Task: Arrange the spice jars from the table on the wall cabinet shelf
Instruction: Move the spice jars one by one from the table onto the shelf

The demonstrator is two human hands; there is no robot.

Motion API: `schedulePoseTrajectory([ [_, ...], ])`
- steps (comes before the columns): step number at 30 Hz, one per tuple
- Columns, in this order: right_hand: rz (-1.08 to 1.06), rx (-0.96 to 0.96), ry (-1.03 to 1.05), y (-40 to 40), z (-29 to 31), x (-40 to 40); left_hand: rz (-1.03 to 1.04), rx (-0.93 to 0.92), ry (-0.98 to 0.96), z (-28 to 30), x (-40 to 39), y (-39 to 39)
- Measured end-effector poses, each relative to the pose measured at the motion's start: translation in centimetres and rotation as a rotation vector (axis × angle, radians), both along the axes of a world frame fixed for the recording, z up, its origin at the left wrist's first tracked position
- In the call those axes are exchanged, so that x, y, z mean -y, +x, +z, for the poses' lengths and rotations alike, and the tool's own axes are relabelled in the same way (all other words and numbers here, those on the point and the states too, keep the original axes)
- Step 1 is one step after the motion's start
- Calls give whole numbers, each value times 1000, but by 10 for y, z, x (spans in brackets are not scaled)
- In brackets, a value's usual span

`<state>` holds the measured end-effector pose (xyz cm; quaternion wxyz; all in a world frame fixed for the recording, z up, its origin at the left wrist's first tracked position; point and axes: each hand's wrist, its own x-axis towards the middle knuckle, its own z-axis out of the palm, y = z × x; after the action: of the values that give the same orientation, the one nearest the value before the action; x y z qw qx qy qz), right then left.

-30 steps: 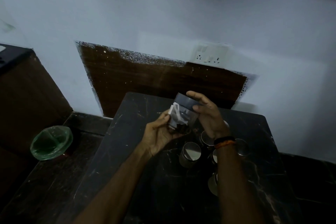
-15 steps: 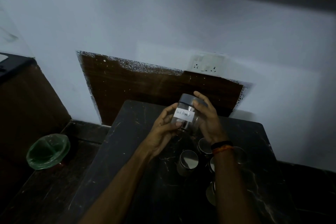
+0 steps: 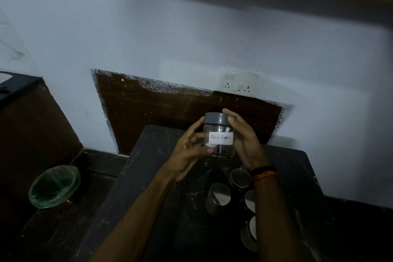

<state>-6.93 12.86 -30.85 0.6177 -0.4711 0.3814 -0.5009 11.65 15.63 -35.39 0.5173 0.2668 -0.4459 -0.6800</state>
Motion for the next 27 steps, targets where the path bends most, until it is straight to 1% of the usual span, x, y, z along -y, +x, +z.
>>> schedulePoseTrajectory([
  [2,-16,-140,-26,-2,6,2,35,17,-15,5,5,1],
  [5,-19,-221,-77,-4,22,8,61,38,-51,20,15,1],
  [9,-25,-223,-131,-6,58,17,68,84,-126,53,32,1],
  [15,-73,-274,-249,-16,126,34,1,128,-262,114,63,0],
  [22,-102,-271,-386,-24,209,54,15,126,-400,197,95,-6],
  [27,-114,-255,-478,-24,255,71,3,130,-492,250,117,-6],
])
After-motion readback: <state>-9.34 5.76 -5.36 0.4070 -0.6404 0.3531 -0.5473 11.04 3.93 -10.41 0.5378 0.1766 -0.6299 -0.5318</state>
